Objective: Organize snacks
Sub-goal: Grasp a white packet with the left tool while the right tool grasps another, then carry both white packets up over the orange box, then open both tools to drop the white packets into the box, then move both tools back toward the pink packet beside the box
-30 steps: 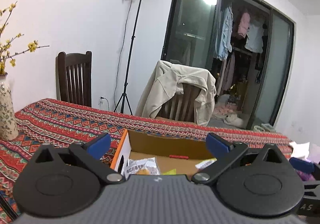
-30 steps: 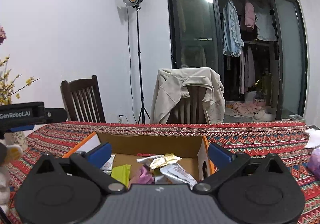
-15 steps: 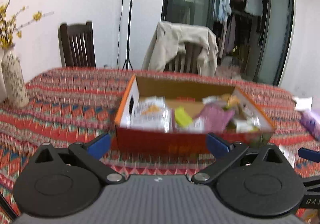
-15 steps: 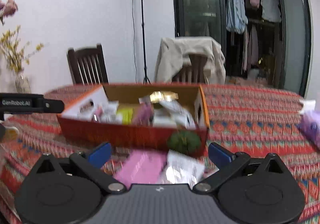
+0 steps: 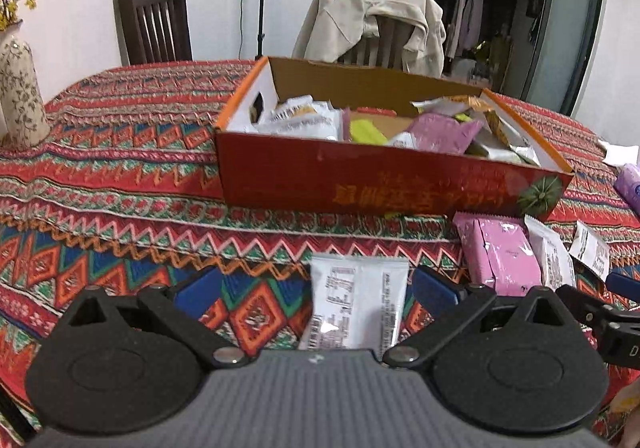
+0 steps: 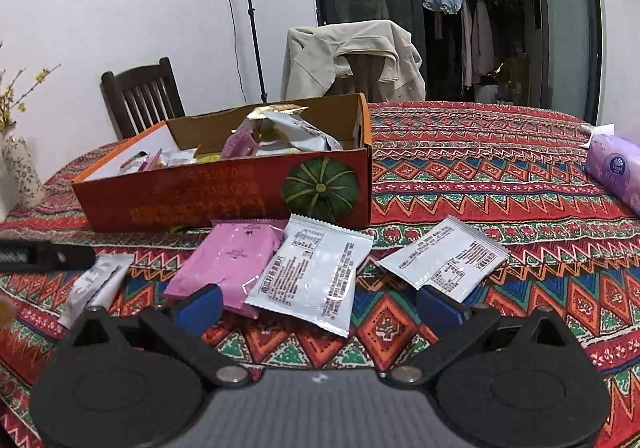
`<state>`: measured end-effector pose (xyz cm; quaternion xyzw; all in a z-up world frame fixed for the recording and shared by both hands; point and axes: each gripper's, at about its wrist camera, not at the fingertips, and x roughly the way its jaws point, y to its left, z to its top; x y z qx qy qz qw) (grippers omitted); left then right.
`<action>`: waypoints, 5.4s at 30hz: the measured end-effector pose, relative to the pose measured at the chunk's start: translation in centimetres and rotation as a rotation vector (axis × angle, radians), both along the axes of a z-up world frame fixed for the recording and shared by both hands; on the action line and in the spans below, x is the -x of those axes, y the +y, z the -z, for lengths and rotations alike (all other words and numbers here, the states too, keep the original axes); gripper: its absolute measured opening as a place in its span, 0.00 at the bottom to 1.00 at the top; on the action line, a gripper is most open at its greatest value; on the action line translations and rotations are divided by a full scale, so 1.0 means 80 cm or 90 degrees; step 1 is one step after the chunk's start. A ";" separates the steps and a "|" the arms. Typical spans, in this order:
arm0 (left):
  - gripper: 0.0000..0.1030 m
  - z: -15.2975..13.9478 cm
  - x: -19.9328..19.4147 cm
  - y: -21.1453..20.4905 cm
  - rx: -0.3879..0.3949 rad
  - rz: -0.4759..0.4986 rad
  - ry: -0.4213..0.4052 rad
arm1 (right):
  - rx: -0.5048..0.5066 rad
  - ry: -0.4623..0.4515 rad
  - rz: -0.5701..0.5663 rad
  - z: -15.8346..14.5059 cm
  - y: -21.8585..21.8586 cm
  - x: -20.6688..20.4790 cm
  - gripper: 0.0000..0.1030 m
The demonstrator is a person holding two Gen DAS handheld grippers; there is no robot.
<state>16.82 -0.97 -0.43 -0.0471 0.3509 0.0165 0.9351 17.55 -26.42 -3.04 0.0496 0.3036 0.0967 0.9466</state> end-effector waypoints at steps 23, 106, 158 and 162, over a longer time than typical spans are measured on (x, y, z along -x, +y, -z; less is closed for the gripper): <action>0.42 0.012 0.017 -0.017 -0.012 0.042 -0.018 | -0.026 -0.028 0.009 -0.003 -0.006 0.007 1.00; 0.42 -0.131 -0.109 -0.014 -0.014 0.016 -0.227 | 0.055 -0.215 0.009 -0.141 0.083 -0.141 0.39; 1.00 -0.138 -0.068 0.025 0.024 -0.032 -0.242 | 0.027 -0.183 -0.039 -0.135 0.055 -0.098 1.00; 1.00 -0.129 -0.050 0.036 0.011 -0.027 -0.222 | 0.035 -0.164 -0.049 -0.129 0.050 -0.078 1.00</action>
